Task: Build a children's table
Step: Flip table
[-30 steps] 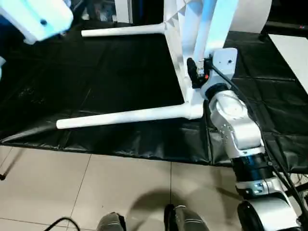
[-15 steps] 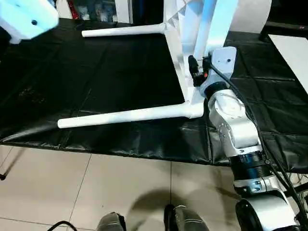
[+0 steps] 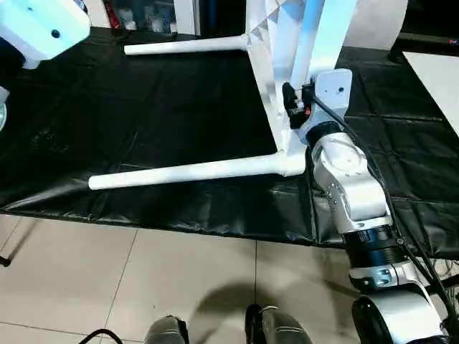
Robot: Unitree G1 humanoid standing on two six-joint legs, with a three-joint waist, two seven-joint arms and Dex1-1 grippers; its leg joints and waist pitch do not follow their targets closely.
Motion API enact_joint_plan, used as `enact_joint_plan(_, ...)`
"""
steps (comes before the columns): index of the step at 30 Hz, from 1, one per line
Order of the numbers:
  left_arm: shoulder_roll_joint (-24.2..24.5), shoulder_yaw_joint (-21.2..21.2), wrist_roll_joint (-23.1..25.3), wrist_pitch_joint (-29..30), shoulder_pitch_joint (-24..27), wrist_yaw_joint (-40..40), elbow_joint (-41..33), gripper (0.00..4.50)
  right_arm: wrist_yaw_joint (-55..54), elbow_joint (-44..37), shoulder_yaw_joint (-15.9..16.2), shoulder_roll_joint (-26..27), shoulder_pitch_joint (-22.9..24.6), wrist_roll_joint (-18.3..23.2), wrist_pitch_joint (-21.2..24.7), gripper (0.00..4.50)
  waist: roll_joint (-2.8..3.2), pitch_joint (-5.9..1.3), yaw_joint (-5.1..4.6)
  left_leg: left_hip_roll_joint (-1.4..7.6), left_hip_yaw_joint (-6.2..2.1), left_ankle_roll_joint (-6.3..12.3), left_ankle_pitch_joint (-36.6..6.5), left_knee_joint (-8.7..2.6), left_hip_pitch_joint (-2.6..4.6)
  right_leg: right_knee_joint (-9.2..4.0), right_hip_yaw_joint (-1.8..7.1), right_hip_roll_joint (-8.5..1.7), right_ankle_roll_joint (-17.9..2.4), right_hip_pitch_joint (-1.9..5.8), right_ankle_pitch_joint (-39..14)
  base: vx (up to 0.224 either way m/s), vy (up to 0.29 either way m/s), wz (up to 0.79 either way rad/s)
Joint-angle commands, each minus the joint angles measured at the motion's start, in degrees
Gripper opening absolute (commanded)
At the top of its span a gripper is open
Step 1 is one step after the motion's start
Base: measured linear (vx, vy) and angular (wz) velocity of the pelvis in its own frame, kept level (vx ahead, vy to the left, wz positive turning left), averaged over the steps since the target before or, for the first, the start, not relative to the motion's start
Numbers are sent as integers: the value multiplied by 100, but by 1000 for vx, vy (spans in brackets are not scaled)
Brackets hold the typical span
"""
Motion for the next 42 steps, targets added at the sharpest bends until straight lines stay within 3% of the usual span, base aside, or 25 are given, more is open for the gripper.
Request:
enact_joint_plan(1, -47, 71, 27, 54, 63, 41, 112, 234, 138, -268, 98, -151, -133, -246, 113, 195, 153, -532, 10, 88, 9, -135, -1204, -380, 25, -379, 283, -322, -804, 437, -1975, 0, 0, 0)
enact_joint_plan(6, -250, 358, -247, 170, -89, 226, 367, 206, 815, -816, 277, -933, -421, -460, 756, 195, 116, -576, 9, 68, 31, -101, -983, -351, 22, -344, 293, -284, -873, 479, -1740, 0, 0, 0)
enact_joint_plan(9, -411, 443, -428, 276, -161, 258, 423, 201, 1186, -946, 252, -1344, -629, -444, 977, 195, 88, -599, 11, 39, 59, 51, -735, -315, -13, -346, 313, -295, -889, 511, -1730, 0, 0, 0)
enact_joint_plan(12, -859, 574, -780, 500, -169, 342, 415, 200, 1904, -930, 169, -2177, -1166, -404, 1265, 195, 113, -612, 31, 26, 87, 211, -567, -283, -25, -361, 309, -299, -920, 508, -1809, 0, 0, 0)
enact_joint_plan(14, -1374, 682, -1119, 661, -28, 514, 366, 198, 2511, -826, 141, -2853, -1681, -383, 1411, 195, 79, -628, 47, 37, 100, 334, -647, -265, 31, -384, 289, -267, -998, 501, -1911, 0, 0, 0)
enact_joint_plan(16, -1676, 713, -1261, 708, 142, 604, 378, 198, 2962, -750, 163, -3310, -2072, -351, 1514, 195, 90, -614, 70, 34, 135, 458, -700, -255, 30, -411, 312, -272, -1003, 460, -1959, 0, 0, 0)
enact_joint_plan(17, -1845, 703, -1339, 696, 284, 643, 443, 198, 3286, -764, 156, -3567, -2345, -230, 1666, 195, 61, -607, 69, 24, 134, 538, -793, -238, 5, -433, 269, -256, -923, 472, -2255, 0, 0, 0)
enact_joint_plan(18, -1901, 703, -1368, 706, 325, 656, 462, 197, 3374, -777, 148, -3631, -2424, -184, 1718, 251, 66, -592, 68, 30, 127, 575, -851, -240, -3, -445, 258, -269, -881, 466, -2397, 0, 0, 0)
enact_joint_plan(19, -1972, 706, -1402, 721, 371, 674, 481, 195, 3473, -794, 137, -3700, -2512, -130, 1780, 265, 73, -594, 71, 22, 126, 589, -850, -232, -16, -460, 252, -276, -802, 462, -2522, 0, 0, 0)
enact_joint_plan(20, -2069, 716, -1434, 753, 405, 683, 498, 192, 3574, -819, 121, -3762, -2607, -57, 1864, 265, 70, -578, 47, 16, 122, 602, -990, -224, -9, -537, 213, -257, -501, 419, -2993, 0, 0, 0)
enact_joint_plan(22, -2221, 776, -1509, 802, 426, 738, 538, 189, 3702, -860, 102, -3767, -2728, 80, 1943, 273, 39, -565, -6, -7, 107, 577, -1125, -222, -15, -597, 168, -233, -244, 389, -3357, 0, 0, 0)
enact_joint_plan(25, -2479, 855, -1585, 900, 438, 833, 723, 185, 3996, -801, 93, -3684, -2918, 367, 1970, 305, 49, -567, -101, 9, 75, 559, -1314, -211, 18, -635, 125, -214, -194, 340, -3435, 0, 0, 0)
enact_joint_plan(29, -2563, 864, -1608, 910, 414, 968, 1156, 184, 4289, -506, 240, -3563, -2870, 356, 1580, 347, 60, -513, -221, -18, 24, 497, -1866, -159, 68, -753, -3, -231, 95, 260, -4100, 0, 0, 0)
enact_joint_plan(31, -2519, 839, -1568, 892, 428, 1000, 1290, 184, 4355, -464, 101, -3418, -2875, 511, 1428, 356, 77, -521, -260, -26, 11, 504, -1943, -157, 64, -774, -45, -231, 160, 284, -4114, 0, 0, 0)
enact_joint_plan(32, -2517, 847, -1554, 890, 437, 1011, 1367, 184, 4386, -461, 27, -3359, -2885, 594, 1373, 373, 97, -495, -317, -25, -21, 533, -2085, -179, 22, -825, -152, -244, 294, 337, -4201, 0, 0, 0)
enact_joint_plan(33, -2516, 852, -1539, 887, 443, 1007, 1391, 184, 4396, -463, -12, -3331, -2891, 634, 1355, 383, 129, -482, -350, -4, -45, 528, -2224, -192, 67, -867, -215, -248, 314, 327, -4244, 0, 0, 0)
enact_joint_plan(34, -2507, 869, -1493, 859, 469, 986, 1469, 184, 4447, -472, -158, -3236, -2925, 797, 1289, 391, 214, -462, -433, 48, -93, 526, -2523, -211, 137, -951, -336, -270, 322, 347, -4229, 0, 0, 0)
enact_joint_plan(35, -2501, 890, -1474, 860, 500, 961, 1542, 184, 4585, -485, -232, -3232, -2948, 900, 1102, 391, 300, -428, -500, 175, -174, 494, -2976, -304, 160, -926, -469, -269, 236, 425, -3923, 0, 0, 0)
enact_joint_plan(36, -2498, 896, -1469, 857, 506, 958, 1559, 183, 4608, -487, -241, -3234, -2952, 910, 1061, 397, 332, -407, -500, 287, -231, 464, -3343, -408, 154, -837, -500, -254, 168, 489, -3621, 0, 0, 0)
enact_joint_plan(37, -2488, 920, -1461, 810, 530, 951, 1646, 182, 4756, -509, -310, -3249, -2956, 1009, 913, 405, 427, -333, -421, 641, -393, 352, -4307, -792, 50, -138, -378, -242, -102, 688, -2444, 0, 0, 0)
enact_joint_plan(38, -2484, 926, -1458, 777, 539, 949, 1680, 179, 4821, -521, -358, -3247, -2953, 1078, 885, 418, 413, -286, -172, 834, -318, 301, -4823, -1098, -98, 599, -73, -290, -267, 726, -1450, -88, -28, 6)
enact_joint_plan(39, -2474, 932, -1457, 723, 549, 943, 1728, 179, 4853, -522, -410, -3248, -2957, 1127, 853, 418, 352, -281, -100, 752, -202, 292, -4788, -1076, -5, 666, 94, -284, -240, 621, -1657, -14, -72, 8)
enact_joint_plan(40, -2450, 925, -1436, 687, 562, 941, 1769, 172, 4832, -516, -487, -3222, -2965, 1183, 825, 437, -99, -388, -186, -4, -4, 102, -3341, -75, 409, -475, 223, -422, 227, 133, -4812, -14, -72, 8)
enact_joint_plan(41, -2432, 921, -1433, 647, 568, 938, 1803, 172, 4798, -506, -564, -3190, -2974, 1235, 820, 437, -146, -337, -162, -282, 141, 135, -2286, 587, 623, -988, 90, -530, 592, -232, -6543, 46, -75, -7)
enact_joint_plan(42, -2393, 912, -1442, 534, 577, 932, 1890, 169, 4692, -476, -779, -3099, -3000, 1373, 828, 442, -113, -430, -145, -382, 14, 357, -924, 620, 169, -865, 348, -700, 733, 220, -6940, 0, 0, 0)
